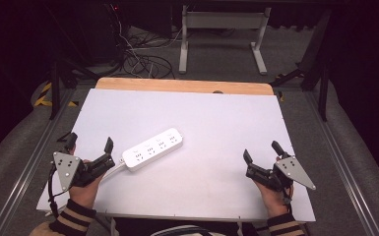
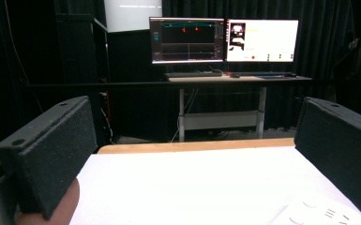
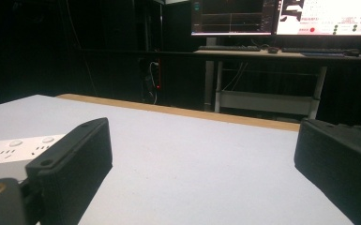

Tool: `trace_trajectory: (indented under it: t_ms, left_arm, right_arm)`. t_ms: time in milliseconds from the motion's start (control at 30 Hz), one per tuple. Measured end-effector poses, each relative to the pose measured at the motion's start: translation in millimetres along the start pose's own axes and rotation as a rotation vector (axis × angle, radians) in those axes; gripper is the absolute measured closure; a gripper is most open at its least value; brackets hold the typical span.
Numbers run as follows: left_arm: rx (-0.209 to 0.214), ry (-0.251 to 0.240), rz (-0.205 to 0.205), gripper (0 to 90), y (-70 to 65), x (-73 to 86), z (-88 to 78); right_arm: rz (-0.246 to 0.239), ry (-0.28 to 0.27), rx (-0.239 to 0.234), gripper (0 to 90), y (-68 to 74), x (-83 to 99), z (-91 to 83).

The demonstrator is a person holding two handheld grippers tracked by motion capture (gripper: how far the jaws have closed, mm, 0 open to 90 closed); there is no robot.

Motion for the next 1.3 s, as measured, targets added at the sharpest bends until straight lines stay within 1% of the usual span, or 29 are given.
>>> trace_trajectory:
  t_ms: [433, 533, 567, 633, 733, 767, 800, 833, 867, 900, 933, 967, 1000, 1033, 1067, 1133, 1167, 1233, 1300]
  left_arm:
    - [0.012, -0.004, -0.01, 0.1, 0.0, -0.3, -0.2]
    - [0.029, -0.01, -0.009, 1.2, -0.7, -0.3, -0.7]
    - [0.029, -0.01, -0.009, 1.5, -0.7, -0.3, -0.7]
    - [0.05, -0.021, -0.006, 2.7, -1.7, -0.6, -1.4]
    - [0.082, -0.029, -0.001, 7.7, -3.4, -0.8, -2.5]
    - [0.082, -0.029, -0.001, 10.1, -3.4, -0.8, -2.5]
    - [0.095, -0.03, 0.004, 13.9, -3.6, -1.0, -2.8]
    - [0.129, -0.023, 0.008, 17.6, -4.4, -1.0, -3.1]
    - [0.129, -0.023, 0.008, 21.4, -4.4, -1.0, -3.1]
    - [0.149, -0.017, 0.006, 25.0, -4.8, -1.4, -3.5]
    - [0.149, -0.017, 0.006, 29.3, -4.8, -1.4, -3.5]
    - [0.176, -0.011, 0.01, 34.3, -4.7, -2.2, -4.3]
    - [0.176, -0.011, 0.01, 38.8, -4.7, -2.2, -4.3]
    - [0.2, -0.007, 0.013, 45.3, -4.7, -2.6, -5.1]
    - [0.214, -0.001, 0.019, 51.4, -5.2, -2.7, -5.0]
    - [0.222, 0.025, 0.039, 58.9, -6.7, -2.5, -3.3]
    - [0.225, 0.043, 0.056, 62.5, -6.8, -2.2, -2.0]
    - [0.244, 0.062, 0.056, 70.8, -8.0, -1.1, -0.7]
    - [0.258, 0.062, 0.061, 80.8, -7.7, -1.3, -1.3]
  right_arm:
    - [-0.001, 0.004, -0.003, 5.0, 0.0, 0.4, 0.6]
    - [-0.002, 0.005, -0.003, 5.0, 0.5, 0.4, 0.8]
    - [-0.003, 0.006, -0.004, 5.0, 0.5, 0.4, 0.9]
    - [-0.001, 0.009, -0.005, 5.0, 0.5, 0.6, 1.1]
    - [-0.002, 0.009, -0.005, 5.1, 0.2, 0.5, 0.9]
    - [-0.001, 0.008, -0.005, 5.1, 0.1, 0.4, 0.9]
    - [0.005, 0.006, -0.006, 5.1, 0.1, 0.3, 0.9]
    - [0.011, 0.003, -0.013, 5.1, 0.0, 0.1, 0.9]
    - [0.016, 0.002, -0.015, 5.0, 0.1, -0.1, 1.0]
    - [0.017, 0.003, -0.015, 5.1, 0.2, -0.1, 1.1]
    - [0.019, 0.004, -0.016, 5.1, 0.4, 0.0, 1.2]
    - [0.024, 0.005, -0.016, 5.0, 0.4, 0.0, 1.3]
    - [0.029, 0.005, -0.017, 5.0, 0.6, 0.0, 1.2]
    - [0.031, 0.005, -0.018, 5.1, 0.6, -0.1, 1.2]
    - [0.032, 0.005, -0.018, 5.1, 0.6, 0.0, 1.3]
    - [0.027, 0.008, -0.018, 5.1, 0.5, 0.1, 1.5]
    - [0.023, 0.009, -0.018, 5.1, 0.6, 0.2, 1.6]
    - [0.022, 0.01, -0.02, 5.2, 0.8, 0.2, 1.7]
    - [0.018, 0.012, -0.019, 5.3, 0.6, 0.4, 1.8]
Point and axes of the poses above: each handheld gripper's, and its own axes: z roughly forward along the jaws, x roughly out of its underside, y roughly to its left, the point moved 3 cm from there along z, roughly forward along the jaws, and after that the axes turned 6 degrees about y, right-handed, at the moved point
